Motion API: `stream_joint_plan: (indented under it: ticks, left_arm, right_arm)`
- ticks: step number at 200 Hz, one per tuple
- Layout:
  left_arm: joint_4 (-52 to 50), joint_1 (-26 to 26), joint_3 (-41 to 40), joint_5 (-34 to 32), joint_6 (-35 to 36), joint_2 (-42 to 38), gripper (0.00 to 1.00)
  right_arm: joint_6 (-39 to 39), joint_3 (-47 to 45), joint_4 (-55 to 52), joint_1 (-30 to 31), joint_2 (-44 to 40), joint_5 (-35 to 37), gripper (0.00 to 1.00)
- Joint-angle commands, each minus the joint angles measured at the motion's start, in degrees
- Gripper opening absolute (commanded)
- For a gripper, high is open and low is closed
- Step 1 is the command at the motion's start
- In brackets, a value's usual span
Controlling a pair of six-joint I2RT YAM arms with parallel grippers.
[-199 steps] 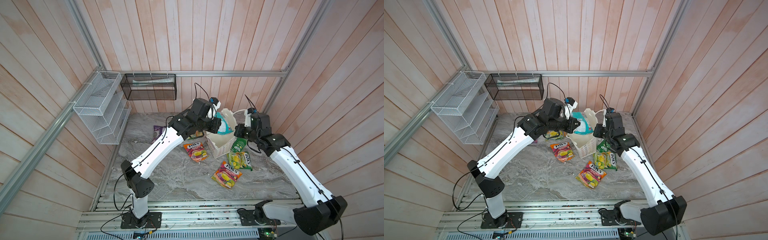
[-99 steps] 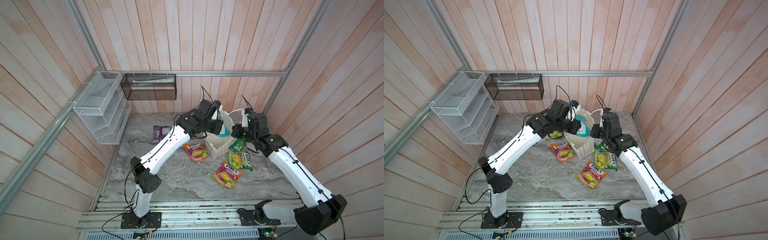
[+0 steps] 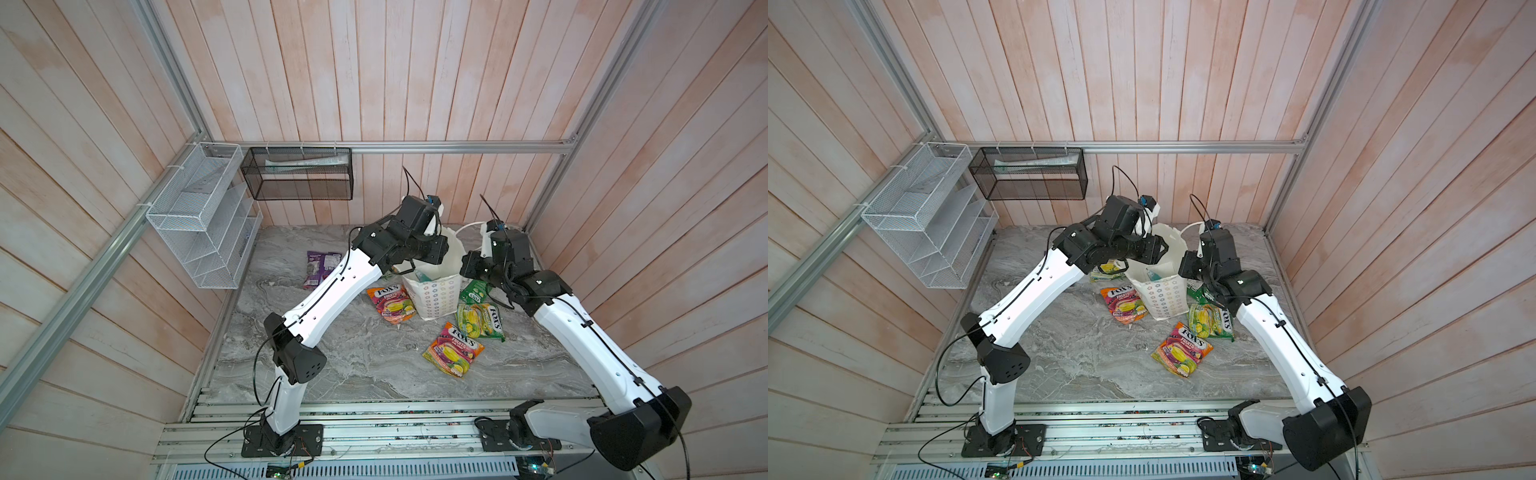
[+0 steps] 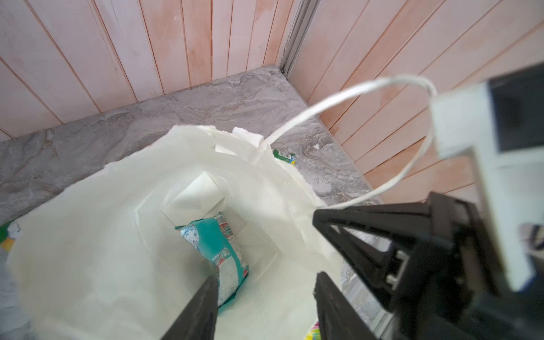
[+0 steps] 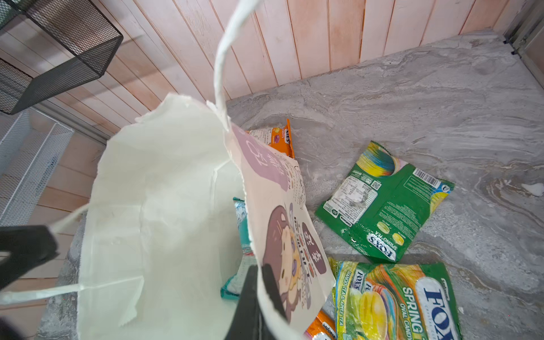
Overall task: Place the snacks into the paper bag
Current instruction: Place the snack in the paper bag, then pick up the snack from the top-left of the table.
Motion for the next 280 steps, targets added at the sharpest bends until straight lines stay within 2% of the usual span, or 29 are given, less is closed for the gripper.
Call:
stream_joint_plan:
  ticks: [1, 35, 81, 94, 121, 171, 195, 224, 247, 280]
  left_arm:
    - [1.83, 0.92, 1.65, 0.96, 1.28, -1.31, 0.71]
    - [6.98, 4.57, -1.13, 9.82, 0.47, -7.09, 0.84]
    - [20.13, 9.98, -14.69, 16.86, -0.99, -20.2, 0.97]
    - [23.69, 11.47, -19.44, 16.61, -1.43, -24.31, 1.0]
    - [28.22, 15.34, -31.06, 11.82, -1.1, -31.93, 1.0]
    - [29.65, 30.34, -51.61, 10.97, -9.01, -39.47, 1.0]
    - [30.72, 35.74, -59.48, 9.5, -12.65, -37.43, 1.0]
    - [36.19, 40.97, -66.06, 6.52, -15.75, -30.55, 1.0]
    - [37.96, 41.67, -64.18, 1.53, -14.56, -22.28, 1.0]
    - [31.18, 41.73, -51.95, -4.31, -10.71, -7.03, 1.0]
  right_arm:
    - [2.17, -1.12, 2.13, 0.35, -1.55, 1.94, 0.0]
    - [2.91, -1.91, 2.06, 0.32, -1.51, 1.58, 0.0]
    - [2.4, -2.58, 2.34, -0.97, -1.51, 0.63, 0.0]
    - [1.92, -2.15, 2.07, -1.46, -1.34, 0.52, 0.0]
    - [0.94, -2.01, 1.49, -2.33, -1.25, 0.45, 0.0]
    - [-0.43, -2.62, 1.8, -2.84, -0.9, -0.75, 0.0]
    - [-0.44, -2.72, 2.55, -2.98, -0.5, -1.9, 0.0]
    - [-0.43, -3.42, 3.3, -3.0, -0.55, -3.02, 0.0]
    - [-0.39, -3.3, 3.47, -3.01, -0.8, -3.71, 0.0]
    - [-0.34, -3.6, 4.01, -3.08, -1.6, -4.35, 0.0]
